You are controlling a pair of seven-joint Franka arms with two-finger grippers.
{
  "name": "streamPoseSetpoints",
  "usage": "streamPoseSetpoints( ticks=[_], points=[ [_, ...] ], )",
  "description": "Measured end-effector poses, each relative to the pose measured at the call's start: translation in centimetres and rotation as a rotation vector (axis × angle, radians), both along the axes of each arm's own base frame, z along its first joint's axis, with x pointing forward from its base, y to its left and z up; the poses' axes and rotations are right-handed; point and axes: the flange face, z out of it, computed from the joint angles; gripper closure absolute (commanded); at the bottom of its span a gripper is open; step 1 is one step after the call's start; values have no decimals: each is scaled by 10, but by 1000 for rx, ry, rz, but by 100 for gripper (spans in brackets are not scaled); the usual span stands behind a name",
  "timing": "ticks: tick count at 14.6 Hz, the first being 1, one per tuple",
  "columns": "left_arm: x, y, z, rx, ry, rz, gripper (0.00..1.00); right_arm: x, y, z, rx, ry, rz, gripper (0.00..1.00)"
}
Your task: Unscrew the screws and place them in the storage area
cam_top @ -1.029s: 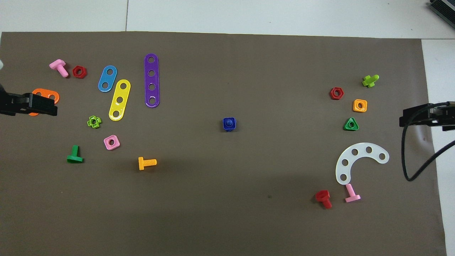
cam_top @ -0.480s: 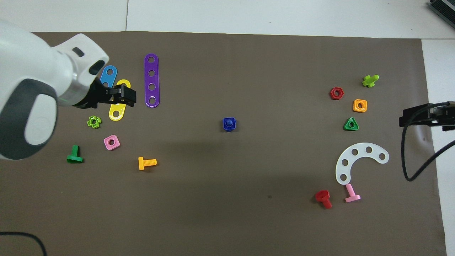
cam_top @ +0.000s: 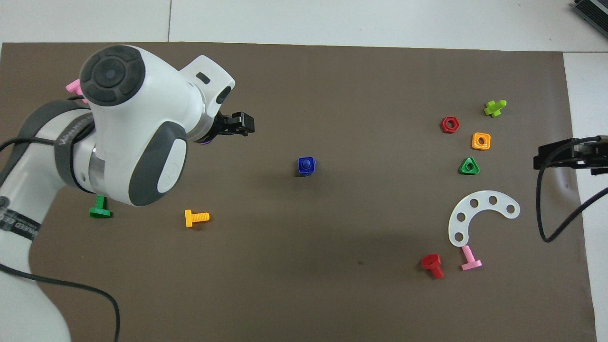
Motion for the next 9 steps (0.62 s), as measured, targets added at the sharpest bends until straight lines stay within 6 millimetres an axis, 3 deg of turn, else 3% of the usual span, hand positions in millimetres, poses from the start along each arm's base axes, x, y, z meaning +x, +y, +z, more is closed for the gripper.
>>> streamPoseSetpoints(
  ticks=[5,7,9],
  points=[
    [-14,-87,-79,-9,-12,-49,4,0,0,0,0,0,0,0],
    [-17,-109,-105,-16,-29,-70,6,0,0,0,0,1,0,0],
    [-23,-123,-117,-19,-36,-90,8,0,0,-1,0,1,0,0]
  ],
)
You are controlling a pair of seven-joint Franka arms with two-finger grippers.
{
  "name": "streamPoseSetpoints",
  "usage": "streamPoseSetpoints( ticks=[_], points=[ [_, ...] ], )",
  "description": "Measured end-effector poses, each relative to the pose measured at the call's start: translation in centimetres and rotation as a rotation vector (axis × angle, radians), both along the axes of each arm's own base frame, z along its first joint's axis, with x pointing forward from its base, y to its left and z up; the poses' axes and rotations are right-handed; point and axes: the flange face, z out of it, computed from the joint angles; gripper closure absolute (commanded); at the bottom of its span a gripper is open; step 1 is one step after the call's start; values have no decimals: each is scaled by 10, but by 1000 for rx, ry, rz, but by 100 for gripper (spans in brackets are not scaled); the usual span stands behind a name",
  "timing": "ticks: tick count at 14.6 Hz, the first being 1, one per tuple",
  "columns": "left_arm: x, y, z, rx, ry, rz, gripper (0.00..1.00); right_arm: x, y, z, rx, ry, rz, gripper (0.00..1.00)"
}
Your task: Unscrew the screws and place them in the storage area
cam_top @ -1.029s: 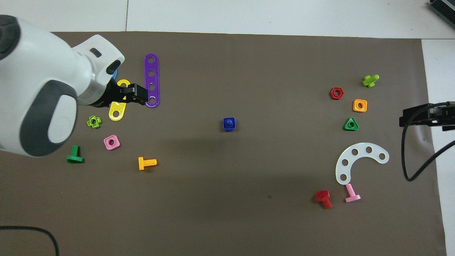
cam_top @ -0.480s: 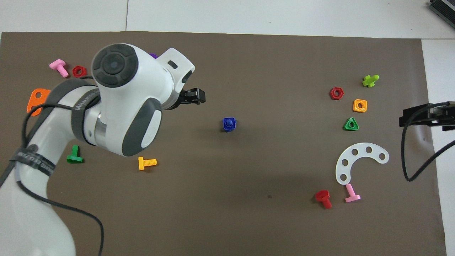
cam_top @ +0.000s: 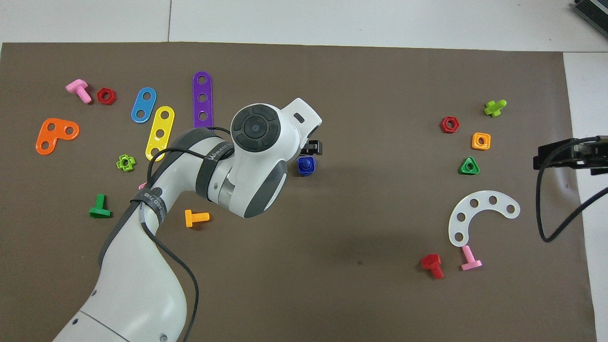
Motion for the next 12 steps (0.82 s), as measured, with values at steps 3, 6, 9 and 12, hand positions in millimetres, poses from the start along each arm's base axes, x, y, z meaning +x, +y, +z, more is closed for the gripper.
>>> streamPoseSetpoints(
  ticks=[3,6,9,12],
  points=[
    [-9,-18,-9,-6,-11,-27,11,0,0,-1,0,1,0,0],
    [-8,-18,-18,-7,-16,-26,15,0,0,-2,0,3,0,0],
    [-13,-20,-31,-4,-14,-31,19,0,0,-2,0,4,0,0],
    [-17,-21,-40,-13,-30,-33,20,0,0,-2,0,4,0,0]
  ],
)
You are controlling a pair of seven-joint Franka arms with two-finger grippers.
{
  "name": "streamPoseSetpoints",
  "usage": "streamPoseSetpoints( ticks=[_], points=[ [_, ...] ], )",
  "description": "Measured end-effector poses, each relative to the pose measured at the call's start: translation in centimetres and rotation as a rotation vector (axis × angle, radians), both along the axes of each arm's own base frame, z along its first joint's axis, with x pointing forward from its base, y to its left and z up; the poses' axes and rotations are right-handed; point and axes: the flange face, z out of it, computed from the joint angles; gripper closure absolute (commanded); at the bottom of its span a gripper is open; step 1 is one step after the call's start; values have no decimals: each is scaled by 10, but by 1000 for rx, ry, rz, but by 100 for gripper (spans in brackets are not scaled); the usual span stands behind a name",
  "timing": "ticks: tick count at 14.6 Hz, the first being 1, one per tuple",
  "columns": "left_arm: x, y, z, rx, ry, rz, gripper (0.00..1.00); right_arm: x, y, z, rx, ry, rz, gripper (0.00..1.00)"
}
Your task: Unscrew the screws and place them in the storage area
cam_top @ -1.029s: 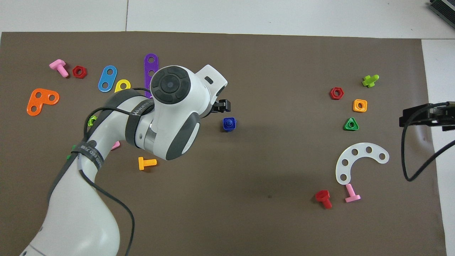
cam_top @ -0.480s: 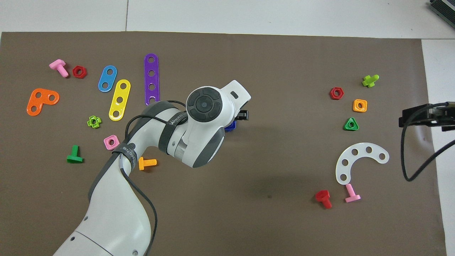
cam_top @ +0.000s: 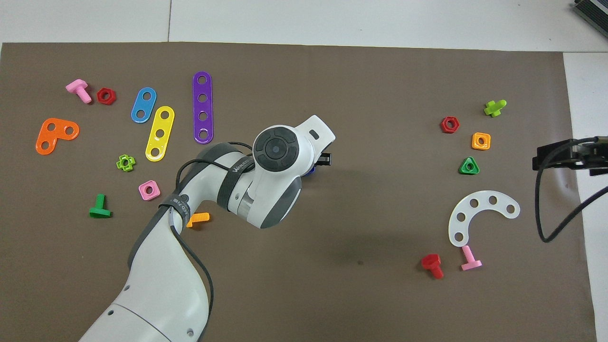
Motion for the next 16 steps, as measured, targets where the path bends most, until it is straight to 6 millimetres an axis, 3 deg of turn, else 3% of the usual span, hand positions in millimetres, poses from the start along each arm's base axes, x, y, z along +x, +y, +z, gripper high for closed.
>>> streamPoseSetpoints(
  ticks=[16],
  points=[
    [-10,-2,-13,-13,34,140,34,-1,-2,-3,0,6,-4,0]
  ],
)
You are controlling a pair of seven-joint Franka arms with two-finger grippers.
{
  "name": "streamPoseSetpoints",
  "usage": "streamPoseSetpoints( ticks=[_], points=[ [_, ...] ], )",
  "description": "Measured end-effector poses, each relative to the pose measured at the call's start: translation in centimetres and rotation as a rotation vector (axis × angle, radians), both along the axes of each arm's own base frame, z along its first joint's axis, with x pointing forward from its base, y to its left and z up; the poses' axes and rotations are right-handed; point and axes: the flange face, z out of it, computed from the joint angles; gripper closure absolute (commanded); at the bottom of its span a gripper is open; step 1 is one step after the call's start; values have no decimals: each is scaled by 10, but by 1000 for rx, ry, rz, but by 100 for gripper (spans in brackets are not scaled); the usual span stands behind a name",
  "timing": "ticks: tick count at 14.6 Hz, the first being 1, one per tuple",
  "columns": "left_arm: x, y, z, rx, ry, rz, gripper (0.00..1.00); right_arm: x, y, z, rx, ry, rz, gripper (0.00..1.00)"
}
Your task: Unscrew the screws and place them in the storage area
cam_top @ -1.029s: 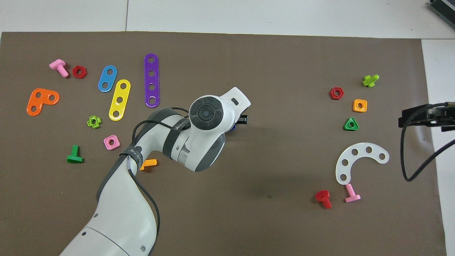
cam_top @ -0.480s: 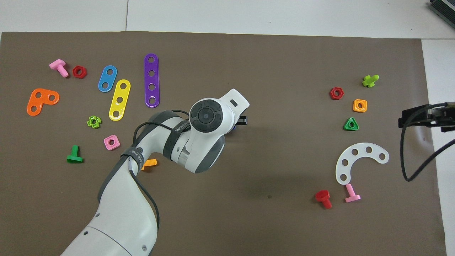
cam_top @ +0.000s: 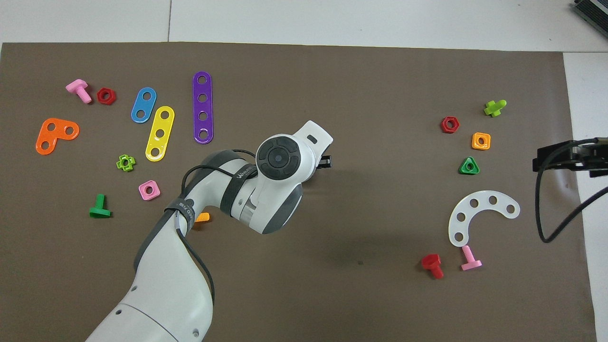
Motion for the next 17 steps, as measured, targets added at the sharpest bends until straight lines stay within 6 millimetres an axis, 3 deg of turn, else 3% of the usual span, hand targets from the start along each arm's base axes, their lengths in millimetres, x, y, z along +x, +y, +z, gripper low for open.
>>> streamPoseSetpoints(
  ticks=[7,14,17],
  points=[
    [-3,0,-4,-1,15,43,43,0,0,0,0,0,0,0],
    [-4,0,-6,1,19,47,68,0,0,0,0,0,0,0],
    [-4,0,-6,0,20,53,71,0,0,0,0,1,0,0]
  ],
)
